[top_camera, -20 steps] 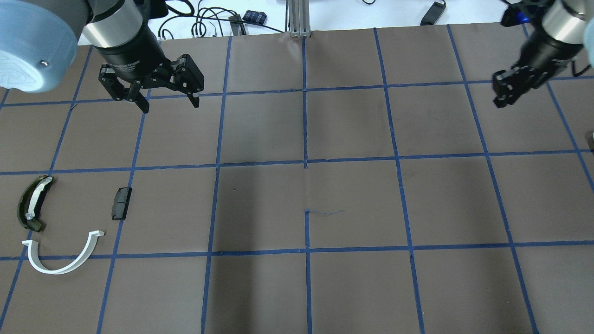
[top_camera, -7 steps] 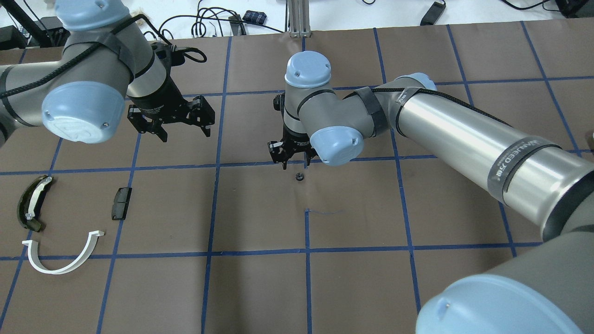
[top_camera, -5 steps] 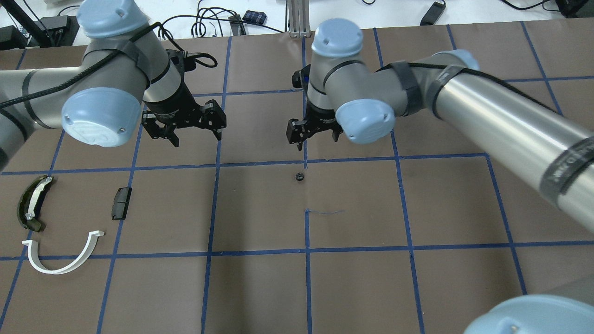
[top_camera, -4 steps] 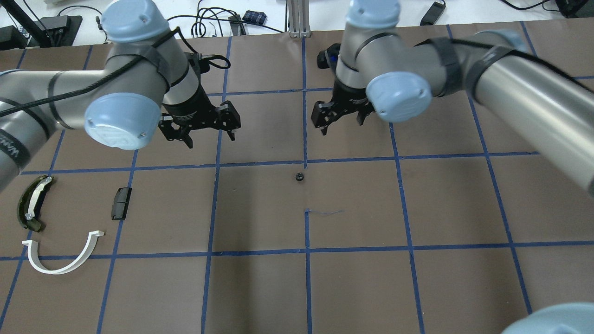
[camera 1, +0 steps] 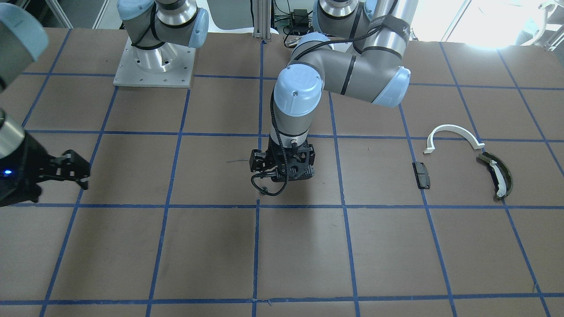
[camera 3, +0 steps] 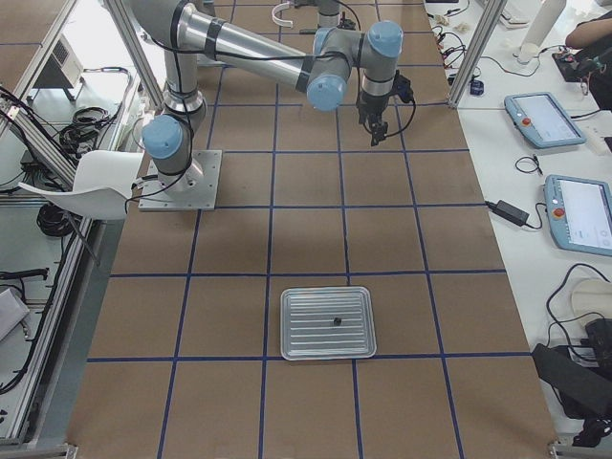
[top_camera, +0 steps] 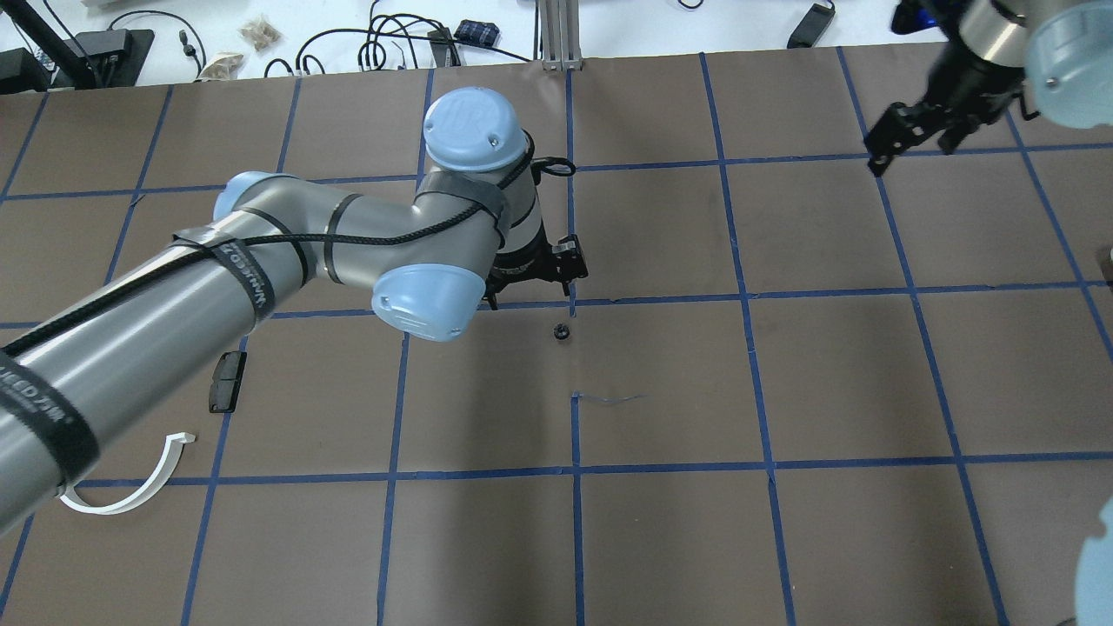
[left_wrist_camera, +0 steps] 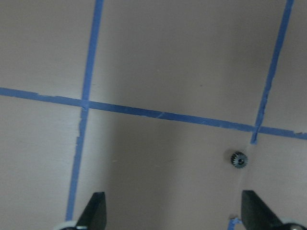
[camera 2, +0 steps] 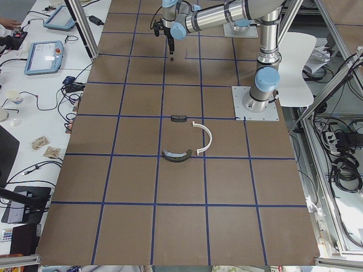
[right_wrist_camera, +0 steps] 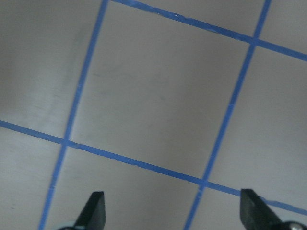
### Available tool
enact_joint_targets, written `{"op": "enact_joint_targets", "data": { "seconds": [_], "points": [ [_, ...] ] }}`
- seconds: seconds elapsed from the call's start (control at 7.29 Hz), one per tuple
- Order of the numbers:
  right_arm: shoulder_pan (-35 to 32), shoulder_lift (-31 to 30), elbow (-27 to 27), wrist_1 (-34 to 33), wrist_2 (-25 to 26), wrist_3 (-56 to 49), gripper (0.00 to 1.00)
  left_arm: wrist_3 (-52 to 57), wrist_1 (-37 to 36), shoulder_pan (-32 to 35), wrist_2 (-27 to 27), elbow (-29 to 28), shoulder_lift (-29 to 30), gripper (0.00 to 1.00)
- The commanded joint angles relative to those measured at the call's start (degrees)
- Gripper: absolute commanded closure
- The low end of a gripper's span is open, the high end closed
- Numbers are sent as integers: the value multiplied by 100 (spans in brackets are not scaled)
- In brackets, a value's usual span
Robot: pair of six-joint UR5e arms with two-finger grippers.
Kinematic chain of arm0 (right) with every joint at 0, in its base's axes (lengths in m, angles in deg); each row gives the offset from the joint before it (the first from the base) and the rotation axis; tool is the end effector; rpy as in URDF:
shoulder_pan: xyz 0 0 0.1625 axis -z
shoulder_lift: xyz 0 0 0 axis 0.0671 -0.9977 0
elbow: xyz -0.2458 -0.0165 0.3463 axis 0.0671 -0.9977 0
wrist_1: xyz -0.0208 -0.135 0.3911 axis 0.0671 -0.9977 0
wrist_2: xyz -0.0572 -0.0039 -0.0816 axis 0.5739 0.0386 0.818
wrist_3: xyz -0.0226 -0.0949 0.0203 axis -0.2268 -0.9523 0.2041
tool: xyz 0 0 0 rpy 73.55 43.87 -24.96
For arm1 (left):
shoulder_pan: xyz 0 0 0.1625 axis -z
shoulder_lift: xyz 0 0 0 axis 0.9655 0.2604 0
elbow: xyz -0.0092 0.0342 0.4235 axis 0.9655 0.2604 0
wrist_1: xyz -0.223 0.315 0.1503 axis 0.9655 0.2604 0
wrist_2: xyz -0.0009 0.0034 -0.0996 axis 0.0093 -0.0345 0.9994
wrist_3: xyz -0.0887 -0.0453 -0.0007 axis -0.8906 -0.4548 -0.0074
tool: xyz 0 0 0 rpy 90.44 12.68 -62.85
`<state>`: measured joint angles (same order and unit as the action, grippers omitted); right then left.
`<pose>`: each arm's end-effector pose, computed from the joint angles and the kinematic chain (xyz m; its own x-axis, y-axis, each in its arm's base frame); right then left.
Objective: Place bearing gear from tray to pile
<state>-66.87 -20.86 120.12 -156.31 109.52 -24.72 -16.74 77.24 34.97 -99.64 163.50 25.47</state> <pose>-0.0675 -0.6031 0.3856 -0.9553 -0.2957 0.0047 -0.2956 0.9543 -0.0434 -0.3287 -0.5054 0.2587 -0.9902 -0.1303 0.0500 -0.1308 0.9914 -0.0084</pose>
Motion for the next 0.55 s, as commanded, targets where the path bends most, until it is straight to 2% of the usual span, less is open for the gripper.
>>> {"op": "enact_joint_targets", "data": {
  "seconds": [0.0,0.14,0.27,0.41],
  "points": [
    [1371,307,-11,-64,170,-2229,0,321,-488,227,-4,-9,522,0],
    [1977,535,-28,-256,152,-2929,0,358,-551,245,-22,61,602,0],
    [2471,868,-20,-719,135,-3850,0,411,-664,245,-56,227,638,0],
    [2972,1194,-46,-1098,91,-4389,0,438,-1005,227,-48,246,682,0]
  ]
}}
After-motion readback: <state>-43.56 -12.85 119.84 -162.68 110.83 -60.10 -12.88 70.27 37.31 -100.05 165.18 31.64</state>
